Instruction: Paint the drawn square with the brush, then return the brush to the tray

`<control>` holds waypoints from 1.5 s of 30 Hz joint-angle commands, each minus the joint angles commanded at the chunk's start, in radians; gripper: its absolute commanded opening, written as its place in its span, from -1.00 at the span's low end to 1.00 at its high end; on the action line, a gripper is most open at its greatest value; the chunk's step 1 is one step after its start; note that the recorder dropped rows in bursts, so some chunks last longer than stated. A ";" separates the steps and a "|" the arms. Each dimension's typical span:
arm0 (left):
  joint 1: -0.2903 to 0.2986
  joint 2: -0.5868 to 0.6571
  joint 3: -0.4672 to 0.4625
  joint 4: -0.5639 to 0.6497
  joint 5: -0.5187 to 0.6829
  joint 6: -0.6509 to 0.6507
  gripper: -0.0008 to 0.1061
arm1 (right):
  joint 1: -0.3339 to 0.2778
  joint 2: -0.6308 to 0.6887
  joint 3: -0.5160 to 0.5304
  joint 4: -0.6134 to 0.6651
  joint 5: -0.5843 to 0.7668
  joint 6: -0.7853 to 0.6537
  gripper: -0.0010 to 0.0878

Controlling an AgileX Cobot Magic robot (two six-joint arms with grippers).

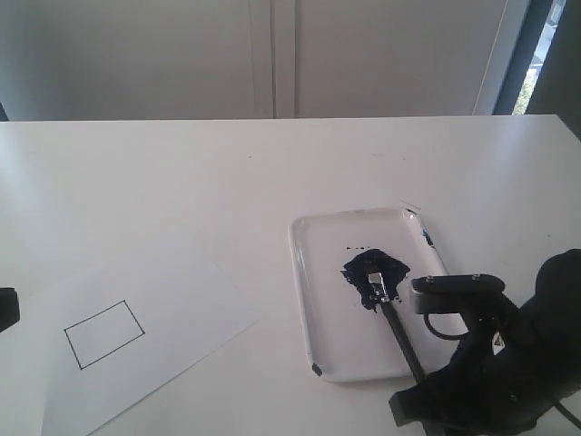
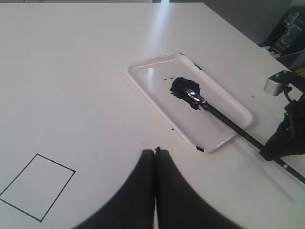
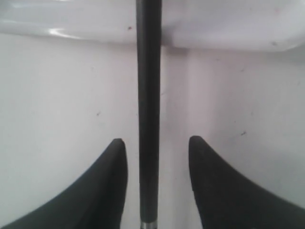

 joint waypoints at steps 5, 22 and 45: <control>0.000 0.000 0.000 0.000 0.000 0.000 -0.99 | 0.000 0.000 0.000 -0.002 0.006 0.002 -0.11; 0.000 0.000 0.000 0.000 0.000 0.000 -0.99 | 0.000 0.000 0.000 -0.005 0.034 -0.034 -0.40; 0.000 0.000 0.000 0.000 0.000 0.000 -0.99 | 0.019 0.050 0.020 0.001 -0.188 -0.049 -0.81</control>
